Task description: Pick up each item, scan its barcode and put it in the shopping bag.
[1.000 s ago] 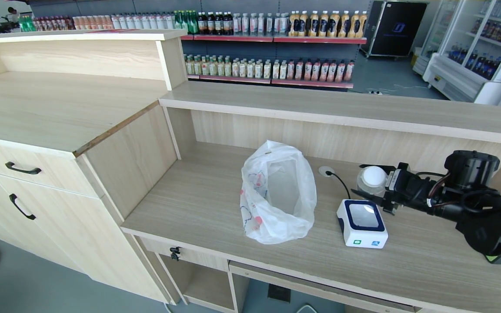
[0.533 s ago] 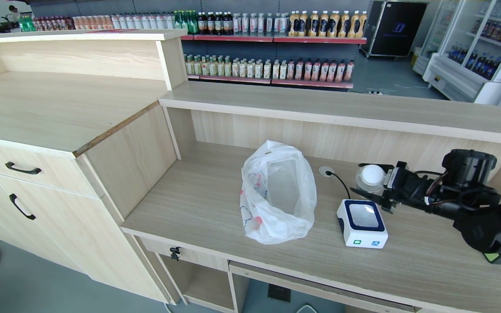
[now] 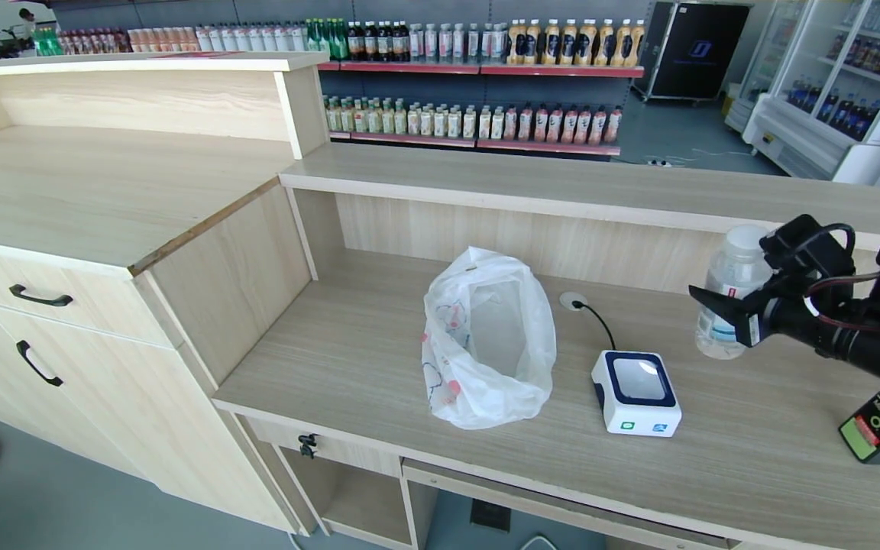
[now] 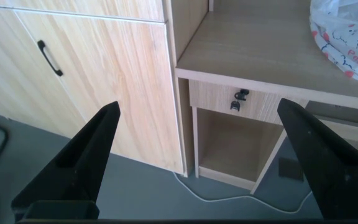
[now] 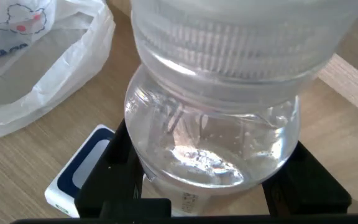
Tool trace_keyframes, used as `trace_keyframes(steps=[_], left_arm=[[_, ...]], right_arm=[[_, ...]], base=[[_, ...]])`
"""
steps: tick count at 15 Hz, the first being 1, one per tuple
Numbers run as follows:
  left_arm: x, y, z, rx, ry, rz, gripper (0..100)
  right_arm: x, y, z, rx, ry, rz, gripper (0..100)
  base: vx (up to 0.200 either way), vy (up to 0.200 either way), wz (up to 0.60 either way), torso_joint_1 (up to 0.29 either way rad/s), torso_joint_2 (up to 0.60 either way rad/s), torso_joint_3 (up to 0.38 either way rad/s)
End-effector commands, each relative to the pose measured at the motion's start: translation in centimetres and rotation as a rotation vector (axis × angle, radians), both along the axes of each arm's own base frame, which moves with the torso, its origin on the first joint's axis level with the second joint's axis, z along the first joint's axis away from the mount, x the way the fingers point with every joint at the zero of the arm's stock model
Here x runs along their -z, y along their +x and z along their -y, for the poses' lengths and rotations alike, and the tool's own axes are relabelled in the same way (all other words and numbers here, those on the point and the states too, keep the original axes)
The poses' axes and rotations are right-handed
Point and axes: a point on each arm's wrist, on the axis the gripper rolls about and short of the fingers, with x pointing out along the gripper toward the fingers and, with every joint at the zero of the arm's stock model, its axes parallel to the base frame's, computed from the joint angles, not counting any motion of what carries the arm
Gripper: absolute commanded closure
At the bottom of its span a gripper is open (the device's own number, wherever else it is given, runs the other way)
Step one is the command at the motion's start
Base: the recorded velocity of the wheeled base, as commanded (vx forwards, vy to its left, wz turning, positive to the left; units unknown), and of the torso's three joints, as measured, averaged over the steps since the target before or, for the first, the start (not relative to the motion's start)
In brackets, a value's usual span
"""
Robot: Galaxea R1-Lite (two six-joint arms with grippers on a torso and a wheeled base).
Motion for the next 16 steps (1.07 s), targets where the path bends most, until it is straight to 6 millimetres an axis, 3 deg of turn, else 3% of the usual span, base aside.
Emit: trace_keyframes(steps=[1, 10, 16], left_arm=[[0.00, 0.00, 0.00, -0.001, 0.000, 0.000, 0], [0.00, 0.00, 0.00, -0.001, 0.000, 0.000, 0], [0.00, 0.00, 0.00, 0.000, 0.000, 0.000, 0]], right_arm=[[-1.73, -3.53, 0.37, 0.113, 0.043, 0.020, 100], [-2.39, -4.19, 0.25, 0.143, 0.038, 0.021, 100], [-2.60, -3.98, 0.15, 0.145, 0.069, 0.019, 100]], base=[[0.000, 0.000, 0.00, 0.000, 0.00, 0.000], [0.000, 0.000, 0.00, 0.000, 0.00, 0.000], [0.000, 0.000, 0.60, 0.004, 0.00, 0.002]])
